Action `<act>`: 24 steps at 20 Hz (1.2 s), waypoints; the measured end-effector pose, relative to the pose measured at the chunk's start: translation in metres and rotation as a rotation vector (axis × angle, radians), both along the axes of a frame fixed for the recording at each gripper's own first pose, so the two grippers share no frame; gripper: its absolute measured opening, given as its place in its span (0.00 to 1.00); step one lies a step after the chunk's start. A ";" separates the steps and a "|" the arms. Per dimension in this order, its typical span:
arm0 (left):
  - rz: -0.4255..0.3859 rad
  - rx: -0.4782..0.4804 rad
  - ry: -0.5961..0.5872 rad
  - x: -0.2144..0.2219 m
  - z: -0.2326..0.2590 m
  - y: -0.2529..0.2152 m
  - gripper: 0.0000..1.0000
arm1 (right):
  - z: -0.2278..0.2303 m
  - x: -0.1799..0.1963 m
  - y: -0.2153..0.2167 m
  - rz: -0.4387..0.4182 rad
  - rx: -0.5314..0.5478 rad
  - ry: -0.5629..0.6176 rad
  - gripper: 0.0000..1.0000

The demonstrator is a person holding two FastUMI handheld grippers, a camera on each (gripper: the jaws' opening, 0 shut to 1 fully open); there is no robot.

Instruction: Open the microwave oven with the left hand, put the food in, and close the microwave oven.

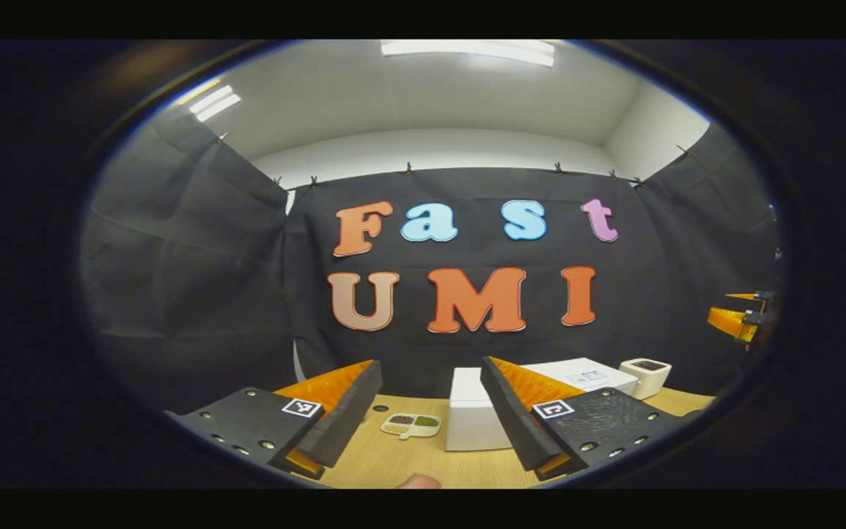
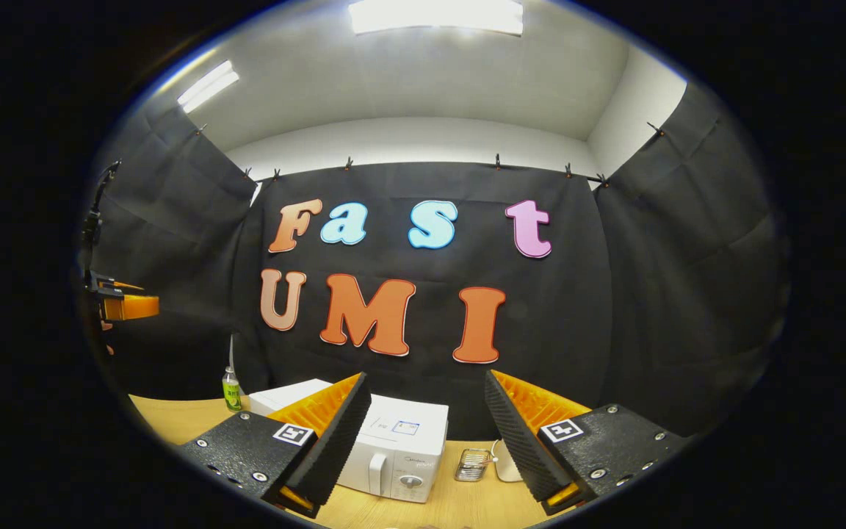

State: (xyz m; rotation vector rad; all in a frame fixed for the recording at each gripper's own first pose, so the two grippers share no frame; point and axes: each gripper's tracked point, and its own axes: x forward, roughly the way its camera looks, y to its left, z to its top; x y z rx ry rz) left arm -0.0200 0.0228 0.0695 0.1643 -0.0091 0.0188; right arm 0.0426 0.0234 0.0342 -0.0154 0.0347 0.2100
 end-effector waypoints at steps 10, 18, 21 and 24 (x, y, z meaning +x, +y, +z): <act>0.014 0.018 -0.032 -0.007 0.004 -0.004 0.92 | 0.004 -0.010 -0.010 0.038 0.024 -0.026 0.96; 0.023 0.051 -0.076 -0.017 0.003 -0.013 0.92 | -0.002 -0.015 -0.017 0.055 0.021 -0.035 0.97; 0.025 0.068 -0.073 -0.019 -0.002 -0.017 0.92 | -0.008 -0.017 -0.018 0.053 0.012 -0.022 0.96; 0.035 0.068 -0.083 -0.019 -0.005 -0.017 0.92 | -0.007 -0.019 -0.018 0.056 0.010 -0.024 0.97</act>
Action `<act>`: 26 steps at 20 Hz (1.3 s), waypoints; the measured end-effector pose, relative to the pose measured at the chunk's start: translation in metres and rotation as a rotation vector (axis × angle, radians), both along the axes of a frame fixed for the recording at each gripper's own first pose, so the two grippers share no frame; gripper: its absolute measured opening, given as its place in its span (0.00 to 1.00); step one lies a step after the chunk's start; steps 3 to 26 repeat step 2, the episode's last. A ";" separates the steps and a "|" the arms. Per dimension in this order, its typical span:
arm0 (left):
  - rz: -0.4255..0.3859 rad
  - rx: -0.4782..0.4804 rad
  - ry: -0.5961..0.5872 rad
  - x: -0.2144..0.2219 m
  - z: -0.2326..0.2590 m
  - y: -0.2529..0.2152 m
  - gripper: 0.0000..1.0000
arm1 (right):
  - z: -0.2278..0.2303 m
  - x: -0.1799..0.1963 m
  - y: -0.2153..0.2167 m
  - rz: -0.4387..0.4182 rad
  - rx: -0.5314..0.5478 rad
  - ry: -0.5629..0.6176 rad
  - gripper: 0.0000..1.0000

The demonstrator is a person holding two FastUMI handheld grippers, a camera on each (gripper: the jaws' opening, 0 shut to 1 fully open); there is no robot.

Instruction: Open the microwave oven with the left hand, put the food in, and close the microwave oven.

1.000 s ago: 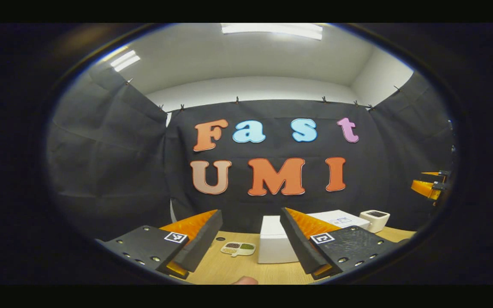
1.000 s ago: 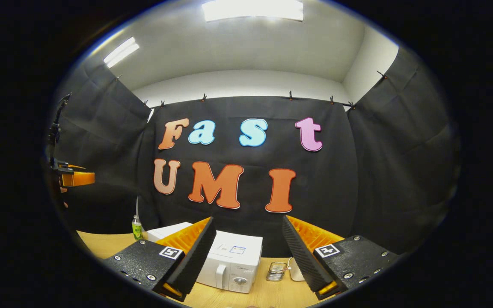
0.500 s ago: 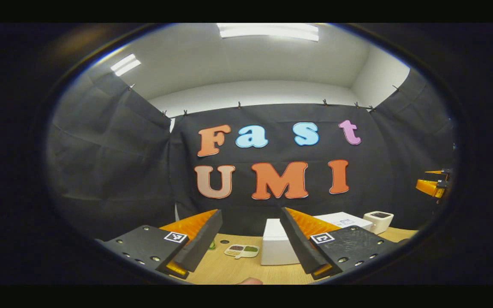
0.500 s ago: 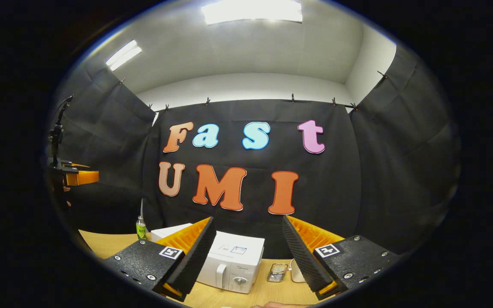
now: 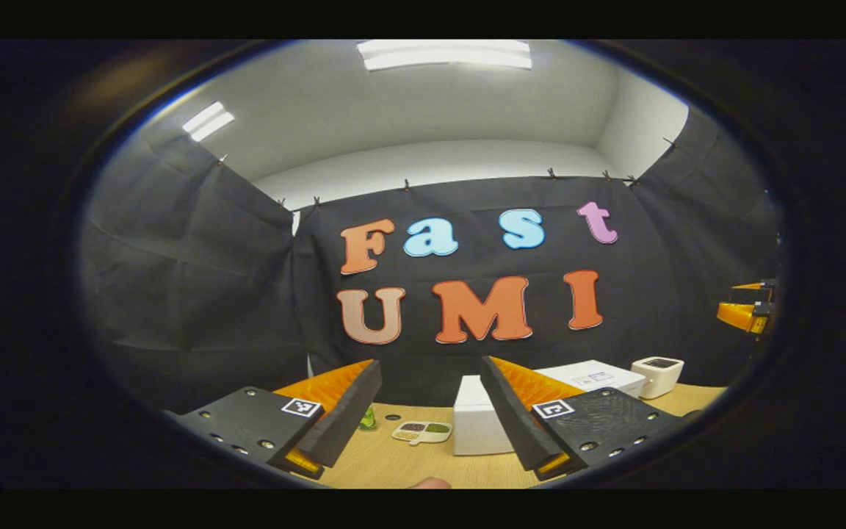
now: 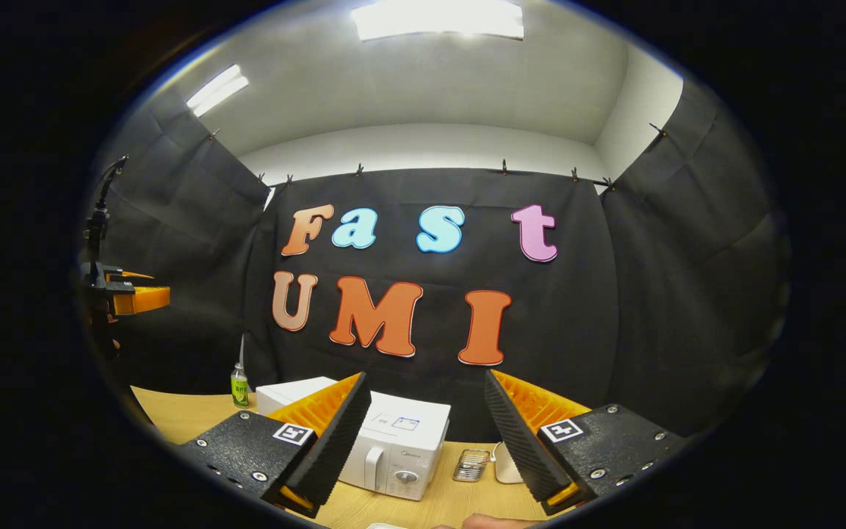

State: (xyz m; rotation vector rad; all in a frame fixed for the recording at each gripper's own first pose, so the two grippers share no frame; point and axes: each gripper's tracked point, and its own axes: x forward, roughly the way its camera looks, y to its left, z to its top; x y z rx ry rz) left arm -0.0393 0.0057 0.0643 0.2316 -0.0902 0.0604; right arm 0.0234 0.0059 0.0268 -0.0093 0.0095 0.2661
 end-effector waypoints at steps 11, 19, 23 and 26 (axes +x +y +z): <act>-0.003 -0.008 0.007 -0.001 -0.005 0.000 0.92 | 0.001 -0.002 0.005 0.015 0.011 0.000 0.96; -0.003 -0.008 0.007 -0.001 -0.005 0.000 0.92 | 0.001 -0.002 0.005 0.015 0.011 0.000 0.96; -0.003 -0.008 0.007 -0.001 -0.005 0.000 0.92 | 0.001 -0.002 0.005 0.015 0.011 0.000 0.96; -0.003 -0.008 0.007 -0.001 -0.005 0.000 0.92 | 0.001 -0.002 0.005 0.015 0.011 0.000 0.96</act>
